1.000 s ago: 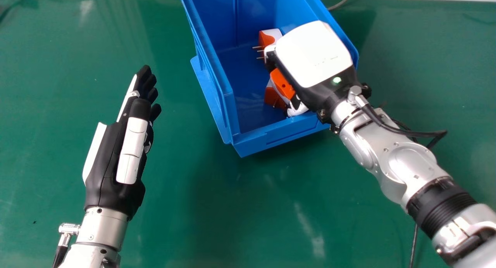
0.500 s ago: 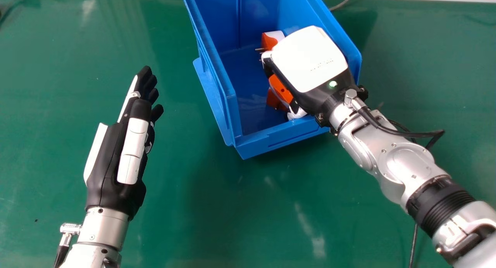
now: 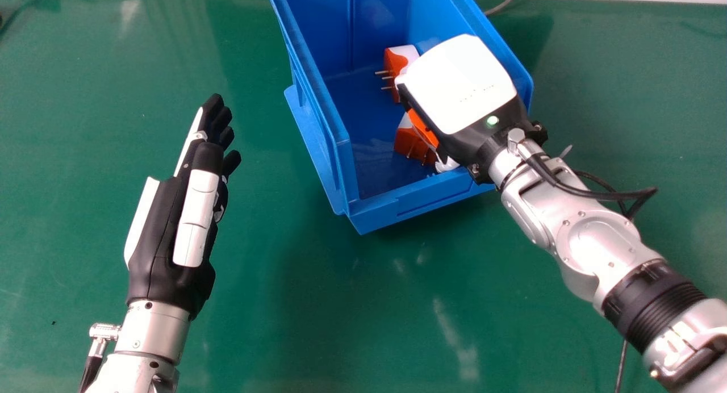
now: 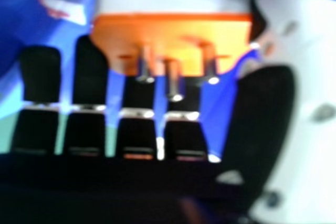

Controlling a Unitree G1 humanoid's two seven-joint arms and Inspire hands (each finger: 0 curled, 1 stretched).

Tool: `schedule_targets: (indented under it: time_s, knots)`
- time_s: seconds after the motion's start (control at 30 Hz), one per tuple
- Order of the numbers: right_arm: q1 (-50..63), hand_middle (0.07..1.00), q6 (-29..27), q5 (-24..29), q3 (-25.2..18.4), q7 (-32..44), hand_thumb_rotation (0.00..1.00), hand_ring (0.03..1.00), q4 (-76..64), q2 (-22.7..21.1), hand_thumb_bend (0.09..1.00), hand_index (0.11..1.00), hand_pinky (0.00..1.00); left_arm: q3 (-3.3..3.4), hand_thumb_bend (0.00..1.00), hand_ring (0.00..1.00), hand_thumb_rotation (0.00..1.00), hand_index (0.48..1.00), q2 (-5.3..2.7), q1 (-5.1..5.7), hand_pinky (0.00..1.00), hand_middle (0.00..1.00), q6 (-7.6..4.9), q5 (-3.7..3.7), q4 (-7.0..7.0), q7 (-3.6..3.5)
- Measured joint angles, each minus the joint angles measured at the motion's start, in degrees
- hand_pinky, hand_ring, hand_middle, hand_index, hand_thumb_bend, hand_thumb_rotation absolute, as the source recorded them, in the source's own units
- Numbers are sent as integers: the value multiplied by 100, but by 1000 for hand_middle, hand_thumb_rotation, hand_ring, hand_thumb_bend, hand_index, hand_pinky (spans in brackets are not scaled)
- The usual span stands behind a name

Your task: Pick all objects and put in blue box

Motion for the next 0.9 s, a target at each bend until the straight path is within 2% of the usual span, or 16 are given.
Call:
schedule_targets:
  time_s: [0.07, 0.1, 0.2, 0.23, 0.27, 0.3, 0.37, 0.47, 0.53, 0.63, 0.9]
  knots:
    - [54, 670, 6, -17, 5, -33, 121, 601, -49, -36, 659, 660, 477, 0, 790, 1000, 952, 983, 0, -1, 993, 999, 0, -6, 0, -6]
    - [89, 736, 11, -30, 10, -44, 192, 679, -90, -69, 727, 728, 553, 0, 785, 1000, 956, 986, 0, -3, 995, 999, 0, -12, 0, -16]
    - [131, 736, 65, -154, 25, -71, 192, 679, -149, -122, 727, 728, 553, 2, 785, 1000, 956, 986, -2, -6, 995, 999, -1, -16, 1, -20]
    - [149, 789, 101, -187, 30, -79, 250, 741, -188, -141, 782, 782, 616, 2, 780, 1000, 957, 989, -2, -7, 996, 999, -1, -16, 1, -20]
    - [165, 789, 116, -192, 30, -89, 250, 741, -212, -151, 782, 782, 616, 4, 780, 1000, 957, 989, -1, -7, 996, 999, -1, -16, 1, -20]
    - [180, 831, 124, -195, 30, -97, 306, 789, -235, -161, 826, 826, 665, 4, 778, 1000, 957, 991, 0, -9, 997, 1000, -1, -15, 1, -21]
    - [194, 831, 140, -205, 30, -96, 306, 789, -280, -177, 826, 826, 665, 3, 778, 1000, 957, 991, 2, -10, 997, 1000, 0, -14, 1, -24]
    - [269, 892, 170, -208, 29, -86, 392, 862, -429, -227, 889, 889, 745, 5, 771, 1000, 965, 995, 16, -10, 998, 1000, 6, -14, 1, -25]
    - [308, 892, 198, -209, 29, -88, 392, 862, -480, -231, 889, 889, 745, 3, 771, 1000, 965, 995, 19, -12, 998, 1000, 7, -12, 1, -25]
    - [330, 931, 245, -213, 29, -88, 457, 912, -510, -231, 930, 929, 804, 4, 770, 1000, 969, 997, 20, -19, 999, 1000, 7, -12, 1, -25]
    - [551, 956, 557, -204, -73, -42, 500, 944, -921, -233, 956, 955, 851, 0, 760, 1000, 971, 998, 17, 0, 1000, 1000, 9, -4, -40, -9]
